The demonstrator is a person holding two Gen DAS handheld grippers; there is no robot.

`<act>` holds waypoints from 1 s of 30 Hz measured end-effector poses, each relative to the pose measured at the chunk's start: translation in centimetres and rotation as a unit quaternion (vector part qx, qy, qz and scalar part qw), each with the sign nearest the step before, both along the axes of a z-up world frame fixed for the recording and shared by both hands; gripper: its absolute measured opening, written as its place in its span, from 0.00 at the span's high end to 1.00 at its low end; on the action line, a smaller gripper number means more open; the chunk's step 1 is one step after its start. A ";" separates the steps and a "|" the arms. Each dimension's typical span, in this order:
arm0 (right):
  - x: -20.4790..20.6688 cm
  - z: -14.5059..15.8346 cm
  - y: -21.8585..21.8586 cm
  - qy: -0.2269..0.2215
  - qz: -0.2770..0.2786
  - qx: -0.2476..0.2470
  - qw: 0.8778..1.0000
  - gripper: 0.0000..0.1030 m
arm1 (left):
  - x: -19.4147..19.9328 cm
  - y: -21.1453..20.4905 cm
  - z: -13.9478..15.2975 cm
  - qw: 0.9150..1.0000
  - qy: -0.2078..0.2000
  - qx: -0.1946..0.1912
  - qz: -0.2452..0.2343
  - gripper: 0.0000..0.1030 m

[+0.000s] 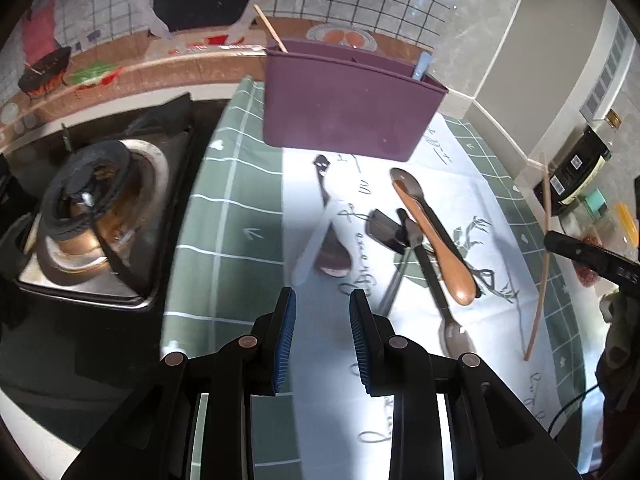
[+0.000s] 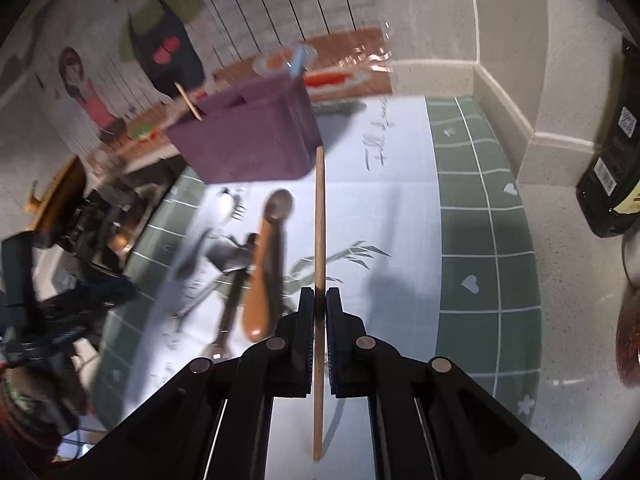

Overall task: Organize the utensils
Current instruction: 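Grasp a wooden chopstick with the right tool while the left grasps the white plastic spoon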

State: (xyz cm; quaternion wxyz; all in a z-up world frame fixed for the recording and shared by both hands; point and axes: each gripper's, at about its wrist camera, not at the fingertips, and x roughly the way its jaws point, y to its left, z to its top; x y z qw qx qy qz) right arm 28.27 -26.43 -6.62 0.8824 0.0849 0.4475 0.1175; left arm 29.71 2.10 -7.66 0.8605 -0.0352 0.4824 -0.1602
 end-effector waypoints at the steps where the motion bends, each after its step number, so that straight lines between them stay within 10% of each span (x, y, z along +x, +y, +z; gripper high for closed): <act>1: -0.3 0.3 0.1 -0.005 0.002 0.002 1.000 0.94 | 0.3 -0.4 -0.1 1.000 0.001 -0.002 -0.005 0.72; 24: -2.0 1.4 -0.8 -0.033 0.009 -0.010 0.999 0.94 | 13.6 -8.8 -3.1 0.982 0.028 0.167 -0.084 0.71; 30: -1.9 1.2 -1.7 -0.032 0.001 -0.001 0.999 0.94 | 11.8 -7.5 -3.1 0.987 0.064 0.081 -0.126 0.69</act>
